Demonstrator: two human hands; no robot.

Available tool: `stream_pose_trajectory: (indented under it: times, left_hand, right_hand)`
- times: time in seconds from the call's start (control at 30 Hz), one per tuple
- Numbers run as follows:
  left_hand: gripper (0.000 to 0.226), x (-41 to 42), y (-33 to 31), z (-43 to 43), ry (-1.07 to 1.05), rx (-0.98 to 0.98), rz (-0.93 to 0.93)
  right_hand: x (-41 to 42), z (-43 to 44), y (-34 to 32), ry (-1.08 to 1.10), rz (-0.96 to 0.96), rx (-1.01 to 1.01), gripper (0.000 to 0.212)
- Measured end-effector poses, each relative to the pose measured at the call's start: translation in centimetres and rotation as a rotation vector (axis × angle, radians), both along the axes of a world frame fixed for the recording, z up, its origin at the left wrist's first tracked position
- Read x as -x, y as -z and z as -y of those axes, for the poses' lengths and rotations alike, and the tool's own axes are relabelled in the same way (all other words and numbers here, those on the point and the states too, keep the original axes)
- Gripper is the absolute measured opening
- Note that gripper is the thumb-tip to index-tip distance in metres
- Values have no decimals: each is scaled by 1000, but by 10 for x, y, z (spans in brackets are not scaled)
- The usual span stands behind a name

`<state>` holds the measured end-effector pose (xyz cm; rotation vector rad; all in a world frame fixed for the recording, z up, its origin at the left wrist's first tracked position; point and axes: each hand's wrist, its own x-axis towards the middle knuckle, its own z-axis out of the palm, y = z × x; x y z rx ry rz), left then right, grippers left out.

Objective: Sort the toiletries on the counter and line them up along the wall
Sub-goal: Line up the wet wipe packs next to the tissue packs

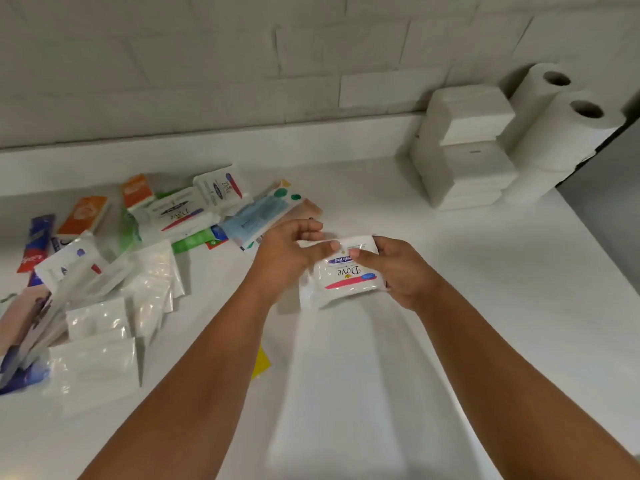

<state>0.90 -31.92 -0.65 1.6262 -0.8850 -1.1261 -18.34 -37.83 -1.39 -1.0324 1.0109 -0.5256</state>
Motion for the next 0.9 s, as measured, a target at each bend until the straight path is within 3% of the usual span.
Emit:
stream_pose_trajectory:
  times: [0.17, 0.27, 0.37, 0.47, 0.53, 0.6, 0.7, 0.9]
  left_hand:
    - [56, 30, 30, 24, -115, -37, -76]
    - [41, 45, 43, 38, -99, -13, -82]
    - [41, 57, 49, 60, -180, -5, -62]
    - [37, 64, 51, 88, -252, 8, -33]
    - [35, 64, 51, 105, -295, 4, -22]
    - [47, 61, 50, 124, -363, 13, 10]
    - [52, 58, 48, 148, -437, 29, 31]
    - [48, 68, 54, 185, -415, 119, 189]
  right_hand:
    - [15, 38, 19, 197, 9, 2, 26]
    - [17, 62, 22, 224, -87, 124, 12]
    - [15, 87, 27, 243, -243, 296, 10]
    - [11, 108, 32, 251, -374, 484, 21]
    - [7, 116, 31, 254, -360, 486, 38]
    - [6, 128, 30, 264, -351, 454, 59]
    - [7, 142, 37, 221, -380, 472, 43]
    - [8, 154, 48, 236, -507, 598, 35]
